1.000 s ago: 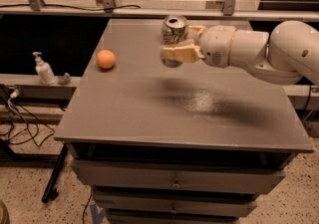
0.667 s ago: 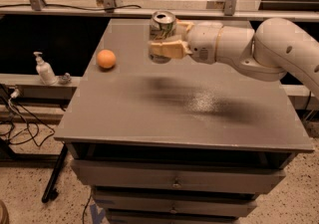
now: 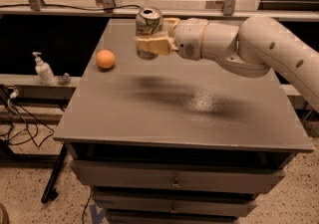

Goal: Move 7up can near apple

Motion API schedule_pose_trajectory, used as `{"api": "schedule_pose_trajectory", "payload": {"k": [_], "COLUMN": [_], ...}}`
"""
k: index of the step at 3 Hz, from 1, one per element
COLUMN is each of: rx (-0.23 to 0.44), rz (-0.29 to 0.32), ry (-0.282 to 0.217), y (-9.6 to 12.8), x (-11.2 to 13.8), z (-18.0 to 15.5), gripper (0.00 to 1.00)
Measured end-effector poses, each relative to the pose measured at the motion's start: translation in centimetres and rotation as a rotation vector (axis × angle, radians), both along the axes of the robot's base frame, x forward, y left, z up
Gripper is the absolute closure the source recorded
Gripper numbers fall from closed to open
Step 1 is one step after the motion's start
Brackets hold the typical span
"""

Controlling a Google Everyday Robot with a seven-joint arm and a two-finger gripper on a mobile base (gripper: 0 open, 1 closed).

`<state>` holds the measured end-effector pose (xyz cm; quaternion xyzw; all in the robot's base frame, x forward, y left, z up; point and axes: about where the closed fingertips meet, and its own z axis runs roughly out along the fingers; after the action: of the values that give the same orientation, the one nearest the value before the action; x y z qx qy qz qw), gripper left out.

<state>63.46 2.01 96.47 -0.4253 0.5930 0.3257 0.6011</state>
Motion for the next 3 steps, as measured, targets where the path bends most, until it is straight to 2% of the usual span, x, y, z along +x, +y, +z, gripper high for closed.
{"api": "schedule_pose_trajectory", "payload": {"k": [1, 2, 3], "rx": [-0.058, -0.149, -0.21], "rz": [-0.031, -0.094, -0.181], "ry": [-0.002, 0.011, 0.034], "y": [-0.8, -3.5, -7.7], "x": [0.8, 3.1, 6.2], "z": [-0.3, -1.3, -2.6], "gripper": [1.0, 1.0, 1.0]}}
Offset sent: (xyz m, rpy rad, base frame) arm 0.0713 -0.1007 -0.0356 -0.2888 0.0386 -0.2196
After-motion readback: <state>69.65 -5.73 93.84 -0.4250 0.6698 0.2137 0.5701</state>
